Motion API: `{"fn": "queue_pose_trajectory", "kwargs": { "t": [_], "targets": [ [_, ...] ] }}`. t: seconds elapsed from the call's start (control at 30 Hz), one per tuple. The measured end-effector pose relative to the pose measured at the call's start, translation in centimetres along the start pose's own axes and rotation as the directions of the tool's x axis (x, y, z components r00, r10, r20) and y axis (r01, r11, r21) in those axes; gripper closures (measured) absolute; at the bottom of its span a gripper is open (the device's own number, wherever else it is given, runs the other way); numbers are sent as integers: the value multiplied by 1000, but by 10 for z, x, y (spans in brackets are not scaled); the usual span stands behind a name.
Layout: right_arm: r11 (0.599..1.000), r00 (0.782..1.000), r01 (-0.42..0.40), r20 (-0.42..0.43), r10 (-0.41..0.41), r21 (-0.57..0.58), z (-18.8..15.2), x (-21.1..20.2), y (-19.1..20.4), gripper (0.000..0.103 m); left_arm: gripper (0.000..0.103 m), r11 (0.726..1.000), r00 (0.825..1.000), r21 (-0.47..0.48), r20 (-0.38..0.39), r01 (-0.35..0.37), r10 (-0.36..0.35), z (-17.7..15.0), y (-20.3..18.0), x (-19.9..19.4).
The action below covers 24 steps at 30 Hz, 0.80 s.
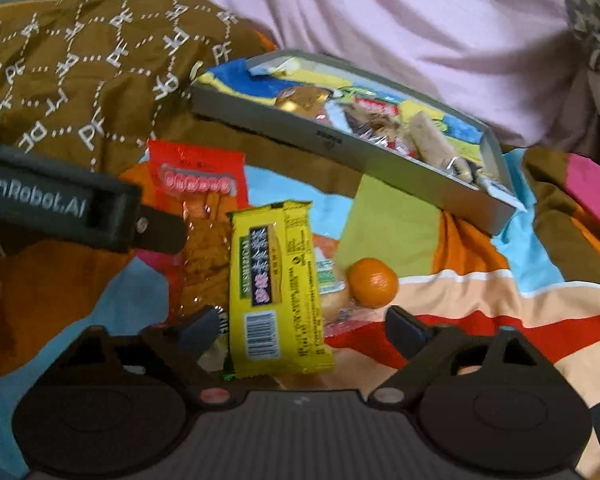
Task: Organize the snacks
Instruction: 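Grasp the yellow wafer bar with right tool while left tool grasps the red spicy strip pack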
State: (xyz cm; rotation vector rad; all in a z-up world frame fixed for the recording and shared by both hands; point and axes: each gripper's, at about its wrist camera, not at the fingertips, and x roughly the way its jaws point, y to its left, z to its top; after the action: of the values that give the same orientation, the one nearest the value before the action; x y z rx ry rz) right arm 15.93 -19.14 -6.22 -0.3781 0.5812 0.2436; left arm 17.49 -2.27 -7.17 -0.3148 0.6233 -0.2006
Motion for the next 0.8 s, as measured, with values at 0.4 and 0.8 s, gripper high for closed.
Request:
{"fn": "queue_pose_trajectory", "kwargs": {
  "t": [0.4, 0.8],
  "targets": [
    [1000, 999, 31, -16, -31, 5, 3, -8, -11, 45, 1, 1000, 1000, 15, 11, 24, -24, -7, -2, 0],
    [979, 993, 9, -115, 15, 206, -8, -19, -52, 45, 1, 989, 989, 42, -45, 141, -140, 1, -19, 26]
  ]
}}
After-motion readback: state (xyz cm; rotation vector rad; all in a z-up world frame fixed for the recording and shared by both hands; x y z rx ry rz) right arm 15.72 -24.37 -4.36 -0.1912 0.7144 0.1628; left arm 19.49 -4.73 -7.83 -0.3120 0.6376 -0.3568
